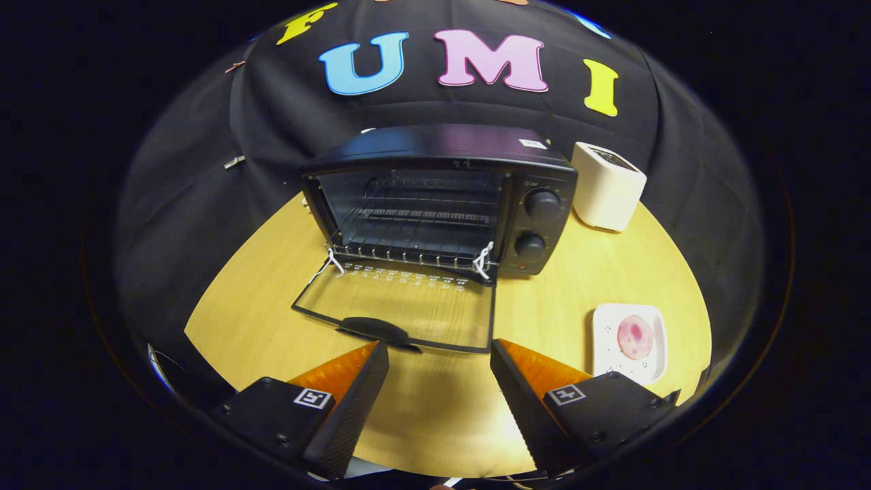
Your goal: Open the toaster oven, put the food inside, and close the toaster oven door.
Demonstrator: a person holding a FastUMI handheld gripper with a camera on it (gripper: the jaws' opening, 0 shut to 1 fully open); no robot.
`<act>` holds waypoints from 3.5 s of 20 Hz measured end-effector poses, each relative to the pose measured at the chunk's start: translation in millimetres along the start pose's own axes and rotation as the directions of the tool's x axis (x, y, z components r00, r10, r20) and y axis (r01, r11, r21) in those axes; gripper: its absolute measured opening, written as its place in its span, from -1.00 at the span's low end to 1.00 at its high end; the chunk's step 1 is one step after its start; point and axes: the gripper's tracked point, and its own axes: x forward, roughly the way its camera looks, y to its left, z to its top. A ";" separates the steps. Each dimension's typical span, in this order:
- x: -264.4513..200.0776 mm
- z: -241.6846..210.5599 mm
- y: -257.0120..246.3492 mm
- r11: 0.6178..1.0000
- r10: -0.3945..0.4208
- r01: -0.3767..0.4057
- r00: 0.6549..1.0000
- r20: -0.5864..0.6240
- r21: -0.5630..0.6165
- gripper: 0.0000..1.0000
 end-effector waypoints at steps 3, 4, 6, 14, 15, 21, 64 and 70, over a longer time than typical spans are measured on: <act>-9.5 22.1 -36.0 1.000 -0.012 0.012 0.999 0.033 0.003 0.97; -13.0 30.7 -48.1 1.000 -0.017 0.017 0.999 0.050 0.000 0.97; -18.3 48.4 -72.1 0.999 -0.032 0.032 0.996 0.088 -0.003 0.98; -28.8 69.5 -141.0 0.999 -0.022 0.016 0.993 0.118 0.052 0.99; -30.3 69.5 -151.9 0.998 -0.031 0.026 0.993 0.114 0.048 0.99; -36.8 62.4 -219.6 0.997 -0.075 0.074 0.994 0.083 0.016 0.99; 7.0 -115.5 -306.8 0.983 0.076 0.012 0.885 -0.460 0.184 -0.83; 4.2 -118.7 -297.2 0.962 0.110 0.020 0.883 -0.456 0.271 -0.89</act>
